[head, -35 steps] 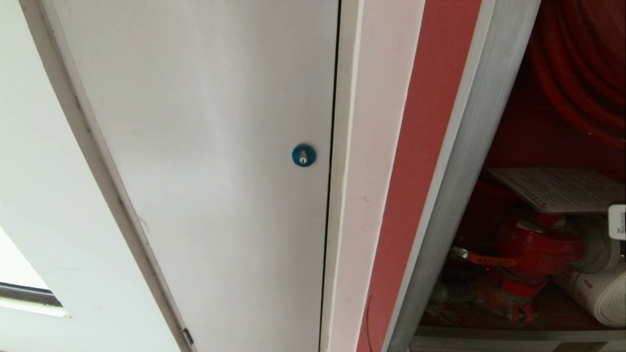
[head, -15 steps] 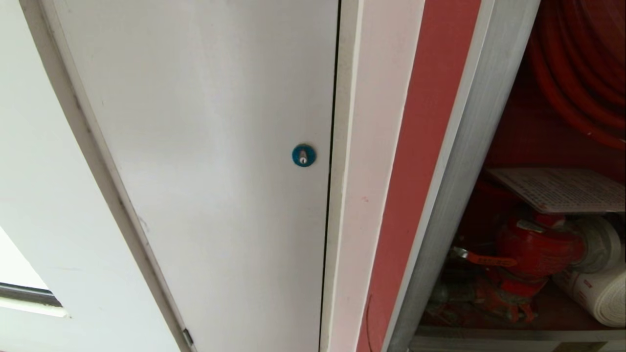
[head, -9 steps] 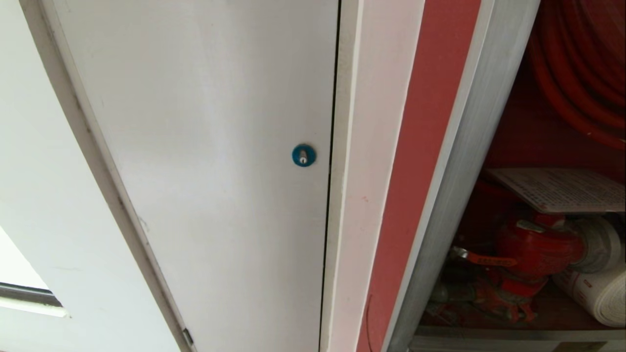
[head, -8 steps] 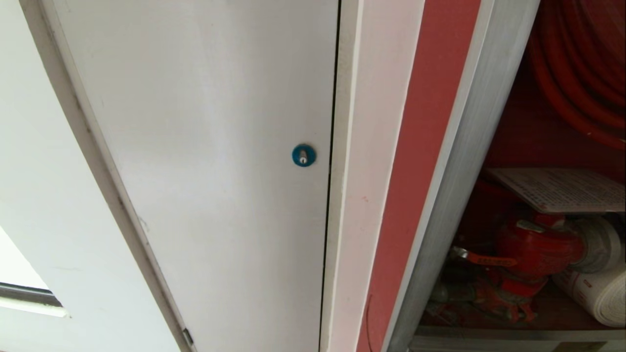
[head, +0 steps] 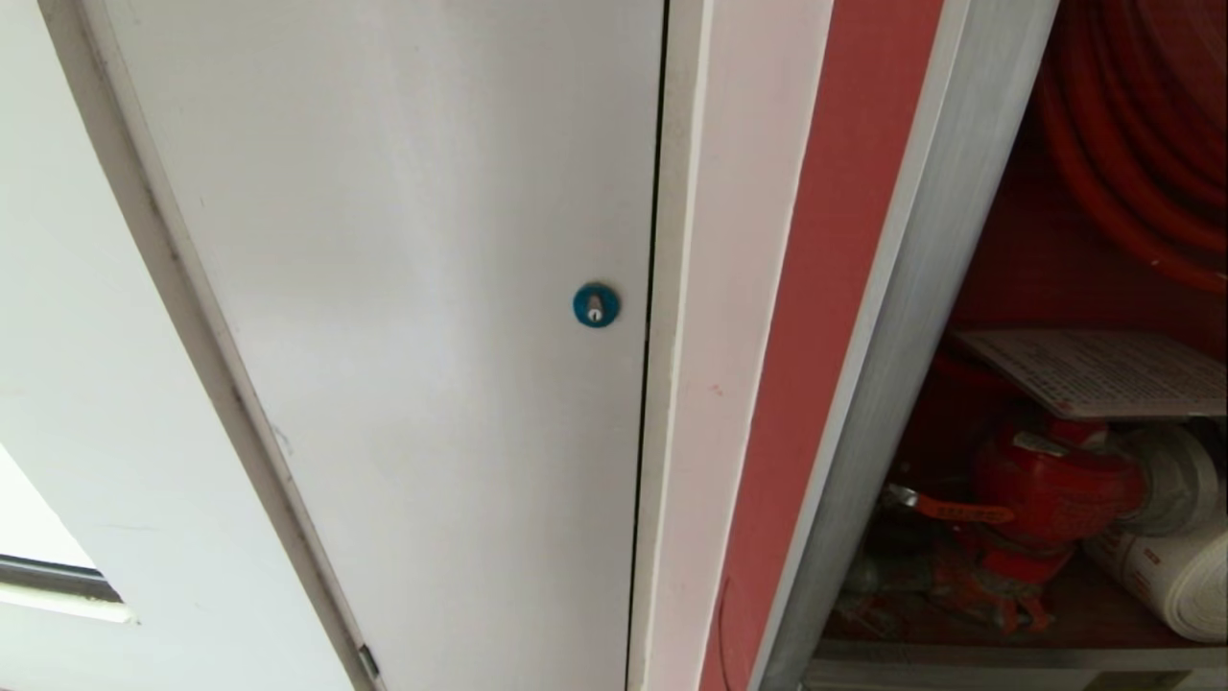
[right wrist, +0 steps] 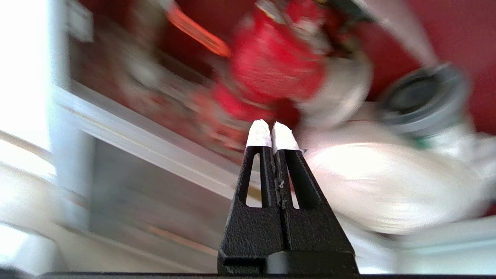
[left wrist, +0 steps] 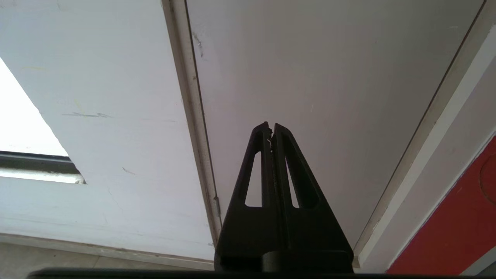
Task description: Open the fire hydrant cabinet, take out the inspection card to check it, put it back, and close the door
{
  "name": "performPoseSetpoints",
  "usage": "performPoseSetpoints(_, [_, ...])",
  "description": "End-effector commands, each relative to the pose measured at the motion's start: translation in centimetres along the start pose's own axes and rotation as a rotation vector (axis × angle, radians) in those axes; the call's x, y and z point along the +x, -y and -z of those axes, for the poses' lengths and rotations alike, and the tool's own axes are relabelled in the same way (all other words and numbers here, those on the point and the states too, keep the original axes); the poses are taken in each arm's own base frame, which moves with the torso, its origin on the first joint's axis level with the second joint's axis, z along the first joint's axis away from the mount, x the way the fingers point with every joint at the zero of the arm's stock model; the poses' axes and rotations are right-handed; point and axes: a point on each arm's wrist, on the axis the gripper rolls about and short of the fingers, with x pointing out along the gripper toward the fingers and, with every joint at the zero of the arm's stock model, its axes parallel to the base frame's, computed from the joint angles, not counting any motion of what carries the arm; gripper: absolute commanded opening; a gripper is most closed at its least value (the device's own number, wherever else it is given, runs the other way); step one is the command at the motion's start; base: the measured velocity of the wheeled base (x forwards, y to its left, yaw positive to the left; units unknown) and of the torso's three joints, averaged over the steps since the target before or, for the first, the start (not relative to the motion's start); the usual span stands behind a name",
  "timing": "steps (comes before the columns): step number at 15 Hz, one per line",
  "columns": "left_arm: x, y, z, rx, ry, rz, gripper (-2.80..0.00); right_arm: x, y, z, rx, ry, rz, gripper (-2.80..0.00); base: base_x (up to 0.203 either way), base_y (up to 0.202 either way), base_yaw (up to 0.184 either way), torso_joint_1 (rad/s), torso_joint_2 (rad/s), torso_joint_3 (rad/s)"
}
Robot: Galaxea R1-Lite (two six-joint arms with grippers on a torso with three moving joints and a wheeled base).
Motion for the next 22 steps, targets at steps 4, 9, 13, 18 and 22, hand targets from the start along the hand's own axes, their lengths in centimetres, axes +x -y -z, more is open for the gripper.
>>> performPoseSetpoints(4, [0.1, 0.0, 0.2, 0.000, -0.007, -0.001, -2.80, -2.3, -1.5, 3.4, 0.372, 0.129, -0.019, -2.80, 0.000, 0.000, 0.000, 0.000, 0.00, 0.000])
performPoseSetpoints(9, [0.1, 0.0, 0.2, 0.000, -0.007, -0.001, -2.80, -3.4, -3.2, 6.6, 0.512, 0.228, 0.016, -2.80, 0.000, 0.000, 0.000, 0.000, 0.00, 0.000])
performPoseSetpoints(13, [0.1, 0.0, 0.2, 0.000, -0.007, -0.001, -2.80, -1.0, -4.2, 8.8, 0.549, 0.225, 0.032, -2.80, 0.000, 0.000, 0.000, 0.000, 0.00, 0.000])
performPoseSetpoints(18, [0.1, 0.0, 0.2, 0.000, -0.007, -0.001, -2.80, 1.1, -5.0, 10.5, 0.514, 0.281, 0.086, -2.80, 0.000, 0.000, 0.000, 0.000, 0.00, 0.000])
performPoseSetpoints(22, [0.1, 0.0, 0.2, 0.000, -0.007, -0.001, -2.80, 1.3, -5.4, 11.2, 0.499, 0.204, 0.061, -2.80, 0.000, 0.000, 0.000, 0.000, 0.00, 0.000])
